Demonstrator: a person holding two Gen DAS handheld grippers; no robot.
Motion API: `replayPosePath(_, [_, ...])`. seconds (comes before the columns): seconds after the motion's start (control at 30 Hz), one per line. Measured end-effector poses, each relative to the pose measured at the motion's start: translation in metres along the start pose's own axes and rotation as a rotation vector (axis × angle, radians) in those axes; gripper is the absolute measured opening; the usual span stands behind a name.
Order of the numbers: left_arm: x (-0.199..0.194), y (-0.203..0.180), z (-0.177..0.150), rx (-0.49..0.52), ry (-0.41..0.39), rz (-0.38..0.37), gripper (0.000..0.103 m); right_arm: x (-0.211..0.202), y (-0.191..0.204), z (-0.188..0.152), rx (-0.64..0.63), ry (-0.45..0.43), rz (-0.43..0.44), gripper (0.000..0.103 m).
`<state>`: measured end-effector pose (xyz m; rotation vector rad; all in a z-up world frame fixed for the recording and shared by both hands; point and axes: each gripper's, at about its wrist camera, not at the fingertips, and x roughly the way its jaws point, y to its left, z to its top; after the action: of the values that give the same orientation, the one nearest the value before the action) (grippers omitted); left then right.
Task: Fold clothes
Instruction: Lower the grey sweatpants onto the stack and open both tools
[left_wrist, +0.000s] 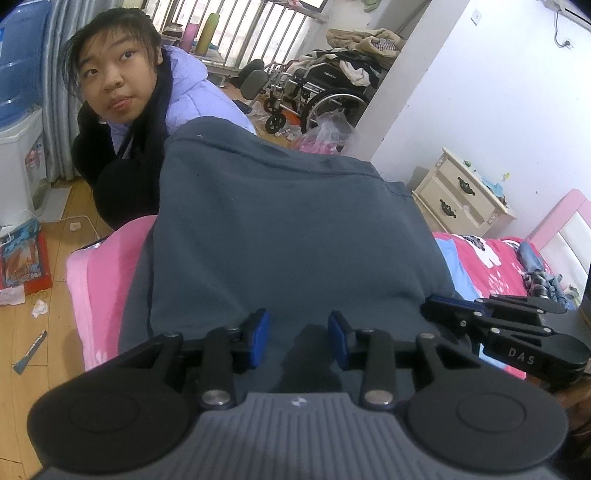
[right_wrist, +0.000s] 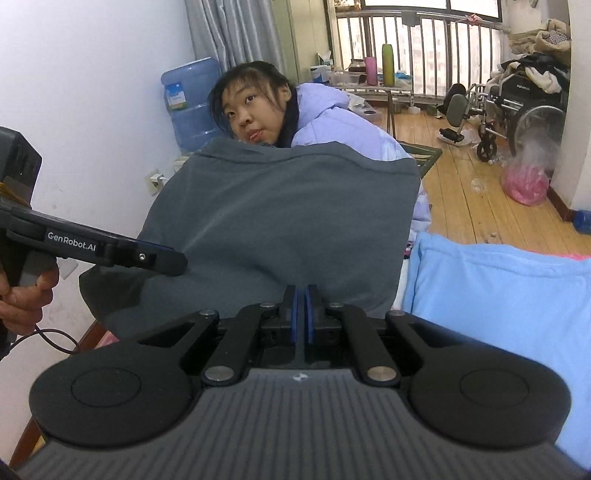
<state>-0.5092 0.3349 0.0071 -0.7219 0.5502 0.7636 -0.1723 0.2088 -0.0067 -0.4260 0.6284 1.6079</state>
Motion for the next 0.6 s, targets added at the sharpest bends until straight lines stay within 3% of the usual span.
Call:
replayPosePath(0.23, [-0.001, -0.005, 0.002, 0.024, -0.003, 0.019, 0.039, 0.009, 0.001, 0.002, 0.015, 0.01, -0.008, 0.004])
replayPosePath(0.47, [-0.027, -0.033, 0.018, 0.22, -0.177, 0.053, 0.044, -0.005, 0.008, 0.018, -0.052, -0.039, 0.002, 0.006])
replayPosePath(0.6, [0.0, -0.024, 0.031, 0.203, -0.136, 0.106, 0.044, 0.012, 0.012, 0.03, -0.114, -0.029, -0.031, 0.006])
